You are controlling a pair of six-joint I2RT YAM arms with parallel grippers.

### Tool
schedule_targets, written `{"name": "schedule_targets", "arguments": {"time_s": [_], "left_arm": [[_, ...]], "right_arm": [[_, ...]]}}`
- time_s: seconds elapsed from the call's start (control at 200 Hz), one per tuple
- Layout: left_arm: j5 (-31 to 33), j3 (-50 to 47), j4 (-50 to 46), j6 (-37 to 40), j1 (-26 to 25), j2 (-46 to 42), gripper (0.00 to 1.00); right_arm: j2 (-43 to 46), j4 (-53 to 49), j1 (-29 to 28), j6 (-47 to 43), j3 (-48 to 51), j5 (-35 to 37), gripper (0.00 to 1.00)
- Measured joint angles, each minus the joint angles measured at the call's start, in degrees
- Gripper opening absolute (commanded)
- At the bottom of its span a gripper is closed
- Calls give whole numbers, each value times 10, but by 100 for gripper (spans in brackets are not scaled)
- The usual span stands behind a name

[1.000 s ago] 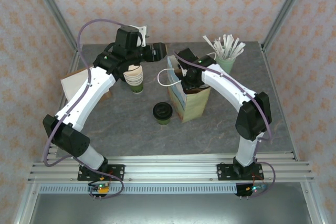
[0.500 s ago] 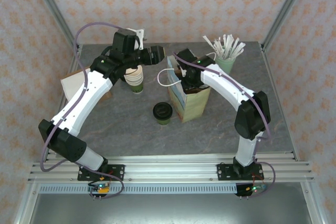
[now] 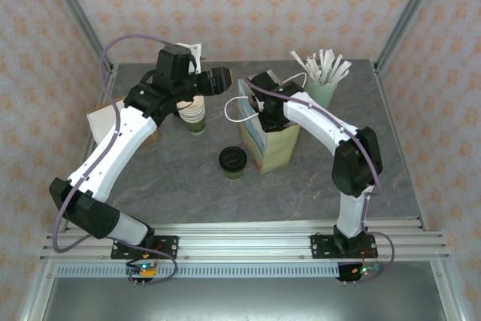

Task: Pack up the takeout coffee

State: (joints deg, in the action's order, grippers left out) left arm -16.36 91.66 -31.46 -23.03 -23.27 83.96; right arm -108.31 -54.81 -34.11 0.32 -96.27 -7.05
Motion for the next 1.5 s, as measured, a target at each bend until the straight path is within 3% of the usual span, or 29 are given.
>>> {"name": "schedule_targets", "arguments": {"time_s": [1.501], "left_arm": [[8, -26, 1, 0, 0, -31, 77]], "right_arm": [[-64, 37, 13, -2, 34, -19, 35]]}}
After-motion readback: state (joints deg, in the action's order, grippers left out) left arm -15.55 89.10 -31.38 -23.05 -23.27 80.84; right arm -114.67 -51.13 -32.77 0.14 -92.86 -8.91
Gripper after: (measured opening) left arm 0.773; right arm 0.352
